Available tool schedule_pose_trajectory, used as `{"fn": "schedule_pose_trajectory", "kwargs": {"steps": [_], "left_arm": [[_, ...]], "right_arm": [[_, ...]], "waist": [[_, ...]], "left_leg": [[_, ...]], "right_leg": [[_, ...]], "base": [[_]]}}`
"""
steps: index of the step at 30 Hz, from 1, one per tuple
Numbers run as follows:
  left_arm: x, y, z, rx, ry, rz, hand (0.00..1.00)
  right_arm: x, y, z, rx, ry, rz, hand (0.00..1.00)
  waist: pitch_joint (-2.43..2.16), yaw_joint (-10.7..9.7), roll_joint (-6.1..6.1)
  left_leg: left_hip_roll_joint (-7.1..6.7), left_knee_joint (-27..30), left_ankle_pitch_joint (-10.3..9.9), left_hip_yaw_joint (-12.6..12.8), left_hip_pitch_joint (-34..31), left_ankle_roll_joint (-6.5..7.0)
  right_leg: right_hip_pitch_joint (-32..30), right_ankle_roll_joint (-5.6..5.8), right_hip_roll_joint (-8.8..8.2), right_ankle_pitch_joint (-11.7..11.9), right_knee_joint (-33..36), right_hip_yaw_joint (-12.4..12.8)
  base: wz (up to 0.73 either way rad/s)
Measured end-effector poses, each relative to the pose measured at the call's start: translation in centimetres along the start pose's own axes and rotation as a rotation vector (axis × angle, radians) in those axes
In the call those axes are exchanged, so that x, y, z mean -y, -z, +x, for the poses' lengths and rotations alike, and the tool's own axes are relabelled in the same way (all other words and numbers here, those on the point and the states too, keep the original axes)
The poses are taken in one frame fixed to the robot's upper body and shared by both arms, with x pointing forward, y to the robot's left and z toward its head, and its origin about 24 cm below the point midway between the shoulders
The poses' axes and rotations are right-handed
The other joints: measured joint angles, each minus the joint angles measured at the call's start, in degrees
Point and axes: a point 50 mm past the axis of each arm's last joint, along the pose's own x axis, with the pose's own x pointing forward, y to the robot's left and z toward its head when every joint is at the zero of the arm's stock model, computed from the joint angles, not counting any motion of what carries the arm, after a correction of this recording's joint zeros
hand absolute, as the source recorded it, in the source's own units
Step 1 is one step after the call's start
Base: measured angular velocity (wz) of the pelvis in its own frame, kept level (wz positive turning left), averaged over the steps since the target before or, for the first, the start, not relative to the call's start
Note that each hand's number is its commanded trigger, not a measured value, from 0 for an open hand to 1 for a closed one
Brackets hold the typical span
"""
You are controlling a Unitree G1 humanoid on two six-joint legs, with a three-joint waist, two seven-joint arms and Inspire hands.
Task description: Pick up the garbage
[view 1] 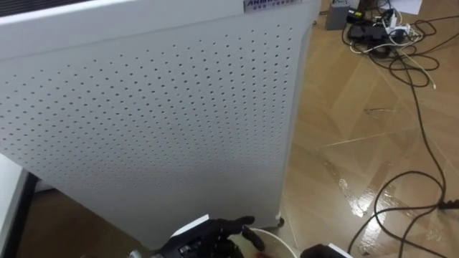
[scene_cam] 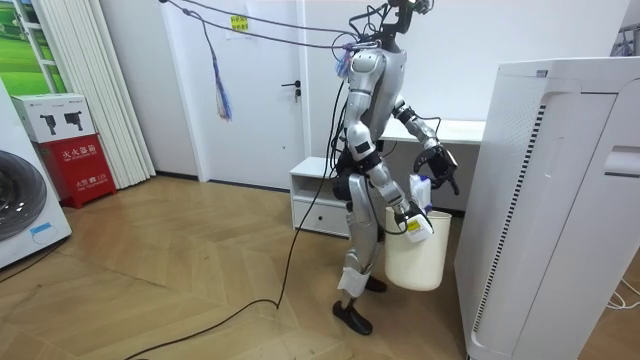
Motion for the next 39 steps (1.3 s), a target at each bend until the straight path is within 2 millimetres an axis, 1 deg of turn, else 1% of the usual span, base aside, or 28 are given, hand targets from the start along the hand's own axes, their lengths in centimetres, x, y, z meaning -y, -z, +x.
{"fn": "schedule_pose_trajectory", "kwargs": {"steps": [3, 6, 8, 17, 22, 27, 32, 34, 36, 39], "left_arm": [[-0.5, -0.2, -0.2, 0.009, -0.037, -0.001, 0.00], [-0.6, -0.1, -0.2, 0.010, -0.044, -0.001, 0.00], [-0.6, -0.2, -0.3, 0.014, -0.046, 0.001, 0.00], [-0.8, -0.2, -0.4, 0.021, -0.055, 0.001, 0.00], [-0.6, 0.1, -0.5, 0.014, -0.057, -0.005, 0.00], [-0.7, 0.8, -0.8, -0.014, -0.062, -0.019, 0.00], [-0.6, 1.6, -1.4, -0.040, -0.068, -0.026, 0.00], [-0.5, 1.9, -1.6, -0.049, -0.072, -0.033, 0.00], [-0.5, 2.4, -2.2, -0.060, -0.093, -0.051, 0.00], [-0.5, 3.6, -3.4, -0.089, -0.136, -0.085, 0.00]], "right_arm": [[0.1, 0.2, 0.0, -0.007, 0.002, 0.001, 1.00], [0.1, 0.5, -0.1, -0.018, 0.004, 0.003, 1.00], [0.1, 0.5, -0.1, -0.018, 0.005, 0.003, 1.00], [0.2, 0.6, -0.1, -0.024, 0.010, 0.004, 1.00], [0.2, 0.7, -0.2, -0.026, 0.010, 0.008, 1.00], [0.3, 0.8, -0.2, -0.026, 0.011, 0.011, 1.00], [0.4, 0.8, -0.3, -0.026, 0.011, 0.010, 1.00], [0.5, 0.8, -0.3, -0.027, 0.013, 0.009, 1.00], [0.6, 1.1, -0.5, -0.032, 0.019, 0.023, 1.00], [0.7, 2.5, -1.1, -0.064, 0.027, 0.047, 1.00]], "waist": [[-0.03, 0.0, 0.05], [-0.08, 0.3, 0.09], [-0.20, 0.2, 0.25], [-0.20, 1.1, 0.21], [-0.27, 1.2, 0.00], [-0.42, 1.1, -0.43], [-0.75, 1.0, -1.02], [-0.78, 1.1, -1.03], [-0.82, 1.0, -1.09], [-0.86, 0.9, -1.16]], "left_leg": [[-0.05, -0.1, 0.0, 0.0, 0.5, -0.03], [-0.04, -1.1, 0.1, 0.1, 1.8, -0.17], [0.00, -1.4, 0.1, 0.1, 2.2, -0.18], [-0.06, -2.0, 0.1, 0.1, 2.9, -0.18], [-0.10, -2.4, 0.2, 0.1, 3.5, -0.26], [-0.09, -2.2, 0.2, 0.2, 3.7, -0.28], [-0.11, -2.0, 0.2, 0.1, 3.6, -0.28], [-0.11, -1.9, 0.2, 0.0, 3.7, -0.28], [-0.08, -1.9, 0.2, 0.0, 3.8, -0.28], [-0.08, -2.3, 0.2, -0.2, 4.8, -0.29]], "right_leg": [[0.3, 0.02, 0.01, 0.0, -0.2, 0.1], [1.6, 0.09, 0.25, 0.1, -1.3, 0.1], [2.0, 0.07, 0.37, 0.2, -1.9, 0.0], [2.7, 0.06, 0.29, 0.2, -2.1, -0.1], [3.2, 0.11, 0.29, 0.2, -2.1, 0.0], [3.4, 0.11, 0.32, 0.2, -2.1, 0.1], [3.4, 0.11, 0.22, 0.2, -2.1, -0.1], [3.6, 0.11, 0.16, 0.2, -2.1, -0.2], [3.7, 0.12, 0.15, 0.2, -2.1, -0.2], [4.9, 0.16, 0.27, 0.1, -3.1, -0.5]], "base": [[0.00], [-0.02], [0.00], [0.00], [0.00], [0.00], [0.00], [0.00], [0.00], [0.01]]}}
